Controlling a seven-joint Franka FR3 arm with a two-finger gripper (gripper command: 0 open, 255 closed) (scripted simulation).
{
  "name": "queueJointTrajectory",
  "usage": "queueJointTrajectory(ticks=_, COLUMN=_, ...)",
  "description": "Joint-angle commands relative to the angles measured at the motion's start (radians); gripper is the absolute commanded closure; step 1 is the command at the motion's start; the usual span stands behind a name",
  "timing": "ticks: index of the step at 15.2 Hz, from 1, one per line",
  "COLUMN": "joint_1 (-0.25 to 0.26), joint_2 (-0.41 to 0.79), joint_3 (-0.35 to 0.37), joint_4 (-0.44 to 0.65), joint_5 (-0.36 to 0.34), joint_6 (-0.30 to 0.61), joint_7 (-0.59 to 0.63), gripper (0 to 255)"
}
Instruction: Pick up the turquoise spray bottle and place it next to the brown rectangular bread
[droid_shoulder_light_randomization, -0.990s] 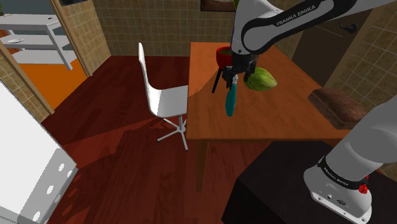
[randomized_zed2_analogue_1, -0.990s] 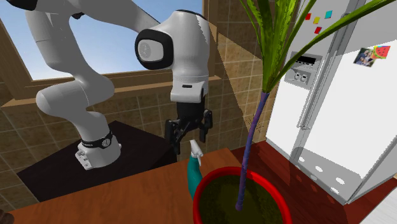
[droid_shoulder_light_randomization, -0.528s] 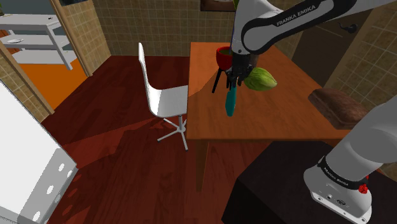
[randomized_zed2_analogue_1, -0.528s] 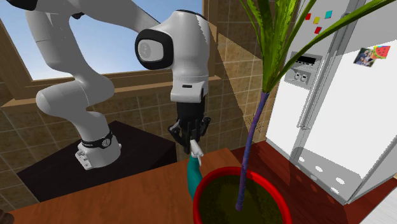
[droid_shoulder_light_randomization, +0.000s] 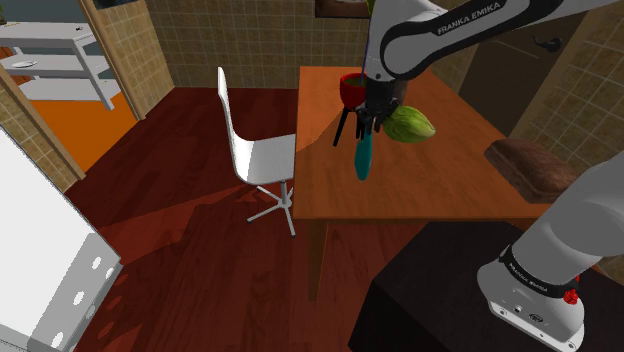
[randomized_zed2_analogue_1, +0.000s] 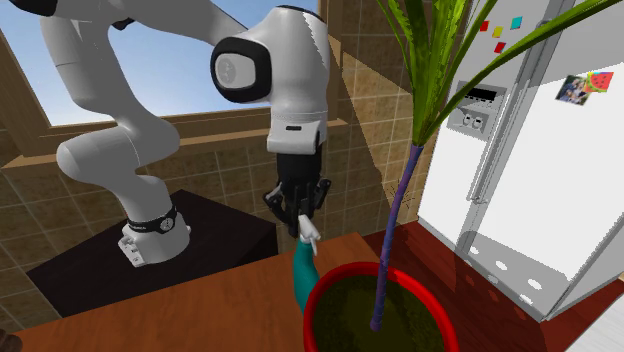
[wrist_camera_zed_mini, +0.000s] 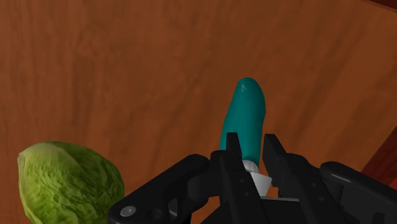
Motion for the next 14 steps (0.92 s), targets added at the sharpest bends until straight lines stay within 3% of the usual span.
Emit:
queueJointTrajectory(ticks=1, joint_1=0.0, joint_2=-0.009, joint_3=-0.001, joint_4=0.018, joint_5=0.004, joint_6=-0.027, joint_7=-0.005, gripper=255)
queueJointTrajectory(ticks=14, joint_1=0.002, joint_2=-0.057, joint_3=-0.007, joint_4=0.148, joint_5=0.02, joint_6=-0.202, joint_7=-0.032, gripper=255)
